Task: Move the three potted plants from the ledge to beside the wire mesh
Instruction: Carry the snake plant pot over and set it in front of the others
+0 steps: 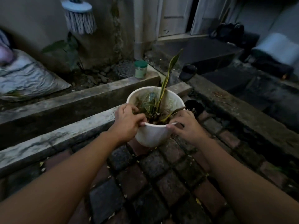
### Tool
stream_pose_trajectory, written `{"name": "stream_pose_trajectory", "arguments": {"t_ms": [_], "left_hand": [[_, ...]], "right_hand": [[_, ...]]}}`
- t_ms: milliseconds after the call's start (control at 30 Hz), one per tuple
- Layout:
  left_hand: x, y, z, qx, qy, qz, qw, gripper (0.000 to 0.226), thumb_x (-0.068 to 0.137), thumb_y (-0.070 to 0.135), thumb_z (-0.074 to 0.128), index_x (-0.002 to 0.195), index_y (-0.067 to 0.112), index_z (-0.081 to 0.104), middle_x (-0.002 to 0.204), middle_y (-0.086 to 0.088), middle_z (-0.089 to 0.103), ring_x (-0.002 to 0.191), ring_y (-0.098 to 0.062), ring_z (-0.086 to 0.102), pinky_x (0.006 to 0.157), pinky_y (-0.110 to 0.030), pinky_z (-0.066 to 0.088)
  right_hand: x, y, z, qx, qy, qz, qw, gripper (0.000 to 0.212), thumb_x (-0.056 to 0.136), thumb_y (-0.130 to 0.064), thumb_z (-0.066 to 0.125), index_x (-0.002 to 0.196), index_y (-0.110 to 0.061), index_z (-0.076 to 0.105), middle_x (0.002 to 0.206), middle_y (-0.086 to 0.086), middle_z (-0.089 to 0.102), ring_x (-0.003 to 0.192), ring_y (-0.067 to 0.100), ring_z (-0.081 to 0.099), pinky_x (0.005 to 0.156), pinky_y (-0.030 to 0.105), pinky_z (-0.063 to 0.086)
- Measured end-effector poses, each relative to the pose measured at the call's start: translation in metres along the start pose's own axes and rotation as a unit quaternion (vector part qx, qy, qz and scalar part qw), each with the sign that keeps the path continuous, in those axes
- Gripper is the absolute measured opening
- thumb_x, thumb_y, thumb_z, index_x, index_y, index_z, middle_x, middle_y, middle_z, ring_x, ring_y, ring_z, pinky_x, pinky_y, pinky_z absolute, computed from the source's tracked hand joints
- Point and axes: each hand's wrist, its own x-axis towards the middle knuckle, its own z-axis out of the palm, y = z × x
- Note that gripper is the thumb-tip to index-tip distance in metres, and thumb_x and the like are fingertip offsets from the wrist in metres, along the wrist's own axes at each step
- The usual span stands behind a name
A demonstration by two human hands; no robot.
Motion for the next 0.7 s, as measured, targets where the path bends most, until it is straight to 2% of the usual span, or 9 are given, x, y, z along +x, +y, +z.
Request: {"name": "stream_pose_trajectory", "arguments": {"t_ms": [100, 233, 333, 433, 500, 600, 700], "left_hand": [[-0.006, -0.005, 0.001, -0.023, 0.029, -0.007, 0.999, 0.012, 0.099, 0.035, 0.061, 0.100, 0.042, 0.070, 0.143, -0.011, 0.037, 0.134, -0.021, 0.015, 0.117, -0.056, 0.023], [-0.018, -0.005, 0.003, -0.082, 0.076, -0.072, 0.991, 0.017, 0.099, 0.019, 0.061, 0.101, 0.027, 0.075, 0.141, -0.018, 0.038, 0.137, -0.042, 0.028, 0.115, -0.054, 0.031], [-0.028, 0.000, 0.013, -0.171, 0.135, -0.110, 0.970, 0.022, 0.099, 0.005, 0.058, 0.105, 0.017, 0.075, 0.139, -0.025, 0.042, 0.137, -0.040, 0.037, 0.117, -0.049, 0.036], [-0.043, 0.007, 0.029, -0.295, 0.159, -0.108, 0.936, 0.026, 0.105, 0.011, 0.053, 0.130, 0.016, 0.056, 0.139, -0.020, 0.049, 0.133, -0.029, 0.046, 0.114, -0.052, 0.043], [-0.056, 0.015, 0.039, -0.374, 0.159, -0.124, 0.905, 0.052, 0.104, 0.017, 0.058, 0.149, 0.014, 0.033, 0.150, -0.015, 0.045, 0.138, -0.024, 0.047, 0.113, -0.045, 0.046], [-0.067, 0.023, 0.057, -0.412, 0.134, -0.138, 0.891, 0.086, 0.096, 0.014, 0.070, 0.158, 0.016, 0.010, 0.158, -0.009, 0.036, 0.143, -0.018, 0.043, 0.114, -0.033, 0.046], [-0.069, 0.029, 0.075, -0.440, 0.091, -0.126, 0.885, 0.104, 0.090, 0.005, 0.076, 0.160, 0.016, 0.000, 0.166, -0.015, 0.027, 0.146, -0.020, 0.042, 0.105, -0.014, 0.048]], "right_hand": [[-0.012, 0.003, 0.017, 0.001, 0.091, -0.041, 0.995, 0.027, 0.088, -0.035, 0.070, 0.094, -0.011, 0.080, 0.098, 0.009, 0.073, 0.106, 0.027, 0.060, 0.099, 0.052, 0.044], [-0.018, -0.014, 0.024, -0.018, 0.141, -0.023, 0.990, 0.020, 0.085, -0.033, 0.074, 0.092, -0.017, 0.082, 0.095, 0.004, 0.077, 0.100, 0.034, 0.065, 0.095, 0.052, 0.043], [-0.025, -0.026, 0.033, 0.023, 0.170, 0.003, 0.985, 0.020, 0.084, -0.032, 0.075, 0.092, -0.016, 0.083, 0.095, 0.005, 0.076, 0.100, 0.036, 0.063, 0.092, 0.056, 0.047], [-0.030, -0.036, 0.047, 0.054, 0.212, 0.017, 0.976, 0.020, 0.083, -0.032, 0.076, 0.092, -0.015, 0.083, 0.094, 0.005, 0.075, 0.100, 0.036, 0.060, 0.088, 0.055, 0.050], [-0.031, -0.044, 0.056, 0.056, 0.245, 0.026, 0.967, 0.020, 0.082, -0.031, 0.076, 0.091, -0.015, 0.084, 0.093, 0.005, 0.075, 0.098, 0.035, 0.059, 0.087, 0.052, 0.050], [-0.032, -0.054, 0.066, 0.078, 0.281, 0.048, 0.955, 0.017, 0.081, -0.027, 0.078, 0.090, -0.014, 0.083, 0.094, 0.006, 0.072, 0.101, 0.033, 0.058, 0.089, 0.049, 0.049], [-0.036, -0.050, 0.071, 0.162, 0.326, 0.049, 0.930, 0.022, 0.077, -0.023, 0.087, 0.095, -0.012, 0.081, 0.116, 0.011, 0.060, 0.113, 0.038, 0.057, 0.099, 0.044, 0.050]]}}
